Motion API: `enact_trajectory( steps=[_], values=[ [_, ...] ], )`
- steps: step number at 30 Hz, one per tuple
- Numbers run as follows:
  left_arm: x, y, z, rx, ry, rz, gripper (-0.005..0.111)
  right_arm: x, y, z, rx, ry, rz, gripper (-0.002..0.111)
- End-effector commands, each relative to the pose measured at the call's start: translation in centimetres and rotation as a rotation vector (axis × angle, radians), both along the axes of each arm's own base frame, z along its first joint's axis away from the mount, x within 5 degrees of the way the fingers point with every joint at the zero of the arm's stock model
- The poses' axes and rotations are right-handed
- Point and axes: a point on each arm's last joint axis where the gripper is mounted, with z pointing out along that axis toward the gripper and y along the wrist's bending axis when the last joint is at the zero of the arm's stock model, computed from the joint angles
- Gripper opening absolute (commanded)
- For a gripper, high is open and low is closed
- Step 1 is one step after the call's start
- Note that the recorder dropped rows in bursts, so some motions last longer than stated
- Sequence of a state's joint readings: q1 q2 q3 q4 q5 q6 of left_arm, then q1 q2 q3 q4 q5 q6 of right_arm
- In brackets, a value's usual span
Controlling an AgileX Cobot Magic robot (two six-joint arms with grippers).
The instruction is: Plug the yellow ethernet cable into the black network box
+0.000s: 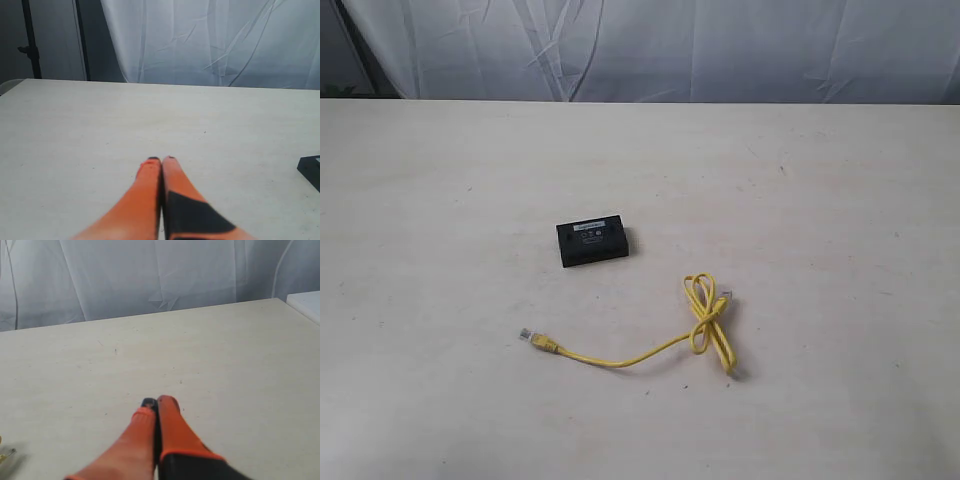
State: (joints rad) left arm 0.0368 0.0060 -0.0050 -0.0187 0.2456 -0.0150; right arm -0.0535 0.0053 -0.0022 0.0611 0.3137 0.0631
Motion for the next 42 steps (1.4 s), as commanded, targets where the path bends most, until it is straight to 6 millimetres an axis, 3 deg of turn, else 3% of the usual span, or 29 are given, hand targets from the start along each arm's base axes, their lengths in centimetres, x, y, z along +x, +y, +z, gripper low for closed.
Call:
enact_trajectory(
  steps=[1, 12, 17, 20, 27, 32, 36, 40, 42],
  values=[
    [0.0, 0.0, 0.0, 0.002, -0.015, 0.001, 0.0, 0.0, 0.0, 0.0, -0.003, -0.012, -0.005, -0.001],
    [0.0, 0.0, 0.1, 0.006, -0.03, 0.002, 0.0, 0.0, 0.0, 0.0, -0.005, -0.012, -0.005, -0.001],
    [0.1, -0.6, 0.6, -0.474, -0.084, -0.01, 0.0, 0.0, 0.0, 0.0, -0.005, -0.012, -0.005, -0.001],
    [0.1, -0.5, 1.1, -0.57, -0.137, -0.003, 0.0, 0.0, 0.0, 0.0, -0.005, -0.012, -0.005, -0.001],
    [-0.3, 1.2, 3.7, -0.657, -0.476, 0.089, 0.0, 0.1, -0.1, 0.4, -0.006, -0.051, -0.007, -0.001],
    [-1.2, 0.8, 7.1, -0.578, -0.537, 0.032, 0.0, 0.2, -0.1, 1.4, 0.007, -0.166, -0.014, -0.001],
    [0.5, -0.4, 10.3, -0.369, -0.242, -0.025, 0.0, 0.2, -0.1, 1.8, 0.004, -0.213, -0.017, -0.001],
    [4.1, -1.1, 12.5, -0.084, 0.138, -0.125, 0.0, 0.2, -0.1, 2.0, 0.004, -0.227, -0.018, -0.001],
    [5.6, -1.5, 12.9, -0.047, 0.244, -0.184, 0.0, 0.2, -0.1, 2.0, 0.016, -0.227, -0.019, -0.001]
  ],
)
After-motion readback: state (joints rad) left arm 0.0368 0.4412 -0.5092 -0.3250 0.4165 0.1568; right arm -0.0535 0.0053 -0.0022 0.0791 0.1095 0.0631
